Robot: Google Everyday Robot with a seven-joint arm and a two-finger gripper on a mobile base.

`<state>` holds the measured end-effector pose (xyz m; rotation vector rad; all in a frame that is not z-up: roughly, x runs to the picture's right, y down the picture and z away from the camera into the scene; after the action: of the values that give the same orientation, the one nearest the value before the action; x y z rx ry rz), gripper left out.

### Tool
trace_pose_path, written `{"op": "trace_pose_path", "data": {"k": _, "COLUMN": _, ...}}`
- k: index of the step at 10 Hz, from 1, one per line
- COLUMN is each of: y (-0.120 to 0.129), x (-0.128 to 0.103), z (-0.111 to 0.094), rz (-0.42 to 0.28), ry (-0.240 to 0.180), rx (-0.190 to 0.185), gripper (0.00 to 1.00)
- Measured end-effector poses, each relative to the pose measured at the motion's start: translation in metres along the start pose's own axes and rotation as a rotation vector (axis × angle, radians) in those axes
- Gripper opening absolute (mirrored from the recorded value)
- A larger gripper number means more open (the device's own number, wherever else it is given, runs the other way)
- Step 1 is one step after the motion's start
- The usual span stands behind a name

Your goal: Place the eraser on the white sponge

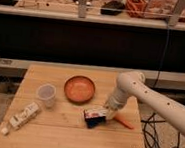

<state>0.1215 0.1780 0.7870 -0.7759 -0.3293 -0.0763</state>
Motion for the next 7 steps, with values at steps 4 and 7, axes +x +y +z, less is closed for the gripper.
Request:
{"op": "trace_pose_path", "data": {"k": 4, "y": 0.0033, "x": -0.0042, "z": 0.0031, "rz": -0.027, "ry": 0.004, "rx": -0.026, "gripper": 0.35}}
{"op": "trace_pose_path", "data": {"k": 7, "y": 0.0090, "x": -0.0054, "z": 0.0031, "rz": -0.038, "ry": 0.008, "rx": -0.041, "gripper": 0.67}}
